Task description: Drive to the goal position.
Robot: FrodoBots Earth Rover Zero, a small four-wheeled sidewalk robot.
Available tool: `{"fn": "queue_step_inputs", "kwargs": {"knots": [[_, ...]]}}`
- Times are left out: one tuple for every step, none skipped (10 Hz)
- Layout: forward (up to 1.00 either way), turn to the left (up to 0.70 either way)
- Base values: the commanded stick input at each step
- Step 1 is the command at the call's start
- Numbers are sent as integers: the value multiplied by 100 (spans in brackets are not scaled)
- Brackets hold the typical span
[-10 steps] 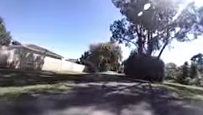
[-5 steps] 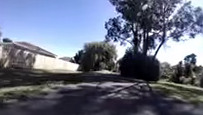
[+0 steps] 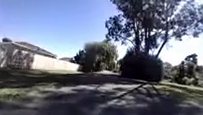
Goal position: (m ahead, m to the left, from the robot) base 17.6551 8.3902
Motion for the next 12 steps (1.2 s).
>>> {"fn": "queue_step_inputs", "kwargs": {"knots": [[100, -6], [100, 0], [100, 0], [100, 0], [100, 0], [100, 0], [100, 0], [100, 0], [100, 0], [100, 1], [100, 19], [100, 30]]}}
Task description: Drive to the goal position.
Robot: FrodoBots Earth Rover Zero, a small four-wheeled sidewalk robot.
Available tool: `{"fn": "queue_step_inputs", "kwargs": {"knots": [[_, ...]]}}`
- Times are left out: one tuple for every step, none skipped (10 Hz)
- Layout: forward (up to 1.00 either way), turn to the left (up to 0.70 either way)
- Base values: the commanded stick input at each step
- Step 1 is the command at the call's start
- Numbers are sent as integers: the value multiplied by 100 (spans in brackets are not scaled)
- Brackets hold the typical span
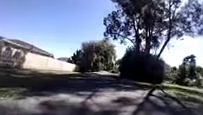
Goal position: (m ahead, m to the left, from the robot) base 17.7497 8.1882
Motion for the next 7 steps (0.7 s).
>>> {"fn": "queue_step_inputs", "kwargs": {"knots": [[100, 0], [100, 0], [100, 0], [100, 0], [100, 0], [100, 0], [100, 0]]}}
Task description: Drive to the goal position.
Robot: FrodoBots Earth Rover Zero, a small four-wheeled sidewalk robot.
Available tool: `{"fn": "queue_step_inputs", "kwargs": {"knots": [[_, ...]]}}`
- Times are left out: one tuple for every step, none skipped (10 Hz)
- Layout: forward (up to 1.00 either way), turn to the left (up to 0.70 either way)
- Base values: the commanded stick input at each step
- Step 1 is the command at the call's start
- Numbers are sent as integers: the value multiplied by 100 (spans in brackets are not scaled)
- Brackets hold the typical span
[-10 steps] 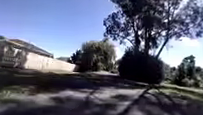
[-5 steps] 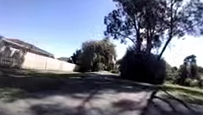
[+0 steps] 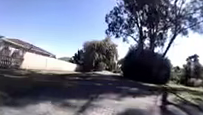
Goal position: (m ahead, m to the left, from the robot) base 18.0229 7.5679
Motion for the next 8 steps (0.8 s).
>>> {"fn": "queue_step_inputs", "kwargs": {"knots": [[100, 0], [100, 0], [100, 0], [100, 0], [100, 0], [100, 0], [100, 0], [100, 0]]}}
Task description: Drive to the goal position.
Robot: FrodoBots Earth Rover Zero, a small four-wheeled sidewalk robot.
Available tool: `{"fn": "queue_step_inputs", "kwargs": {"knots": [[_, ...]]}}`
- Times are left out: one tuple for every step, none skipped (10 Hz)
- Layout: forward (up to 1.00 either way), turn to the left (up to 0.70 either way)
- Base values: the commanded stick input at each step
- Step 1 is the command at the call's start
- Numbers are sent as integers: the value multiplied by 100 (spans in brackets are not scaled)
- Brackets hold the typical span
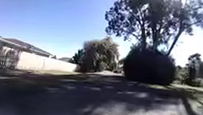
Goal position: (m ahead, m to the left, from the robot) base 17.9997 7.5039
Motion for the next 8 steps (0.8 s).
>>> {"fn": "queue_step_inputs", "kwargs": {"knots": [[100, 0], [100, 0], [100, 0], [100, 1], [100, 2], [100, 40], [100, 35], [100, 31]]}}
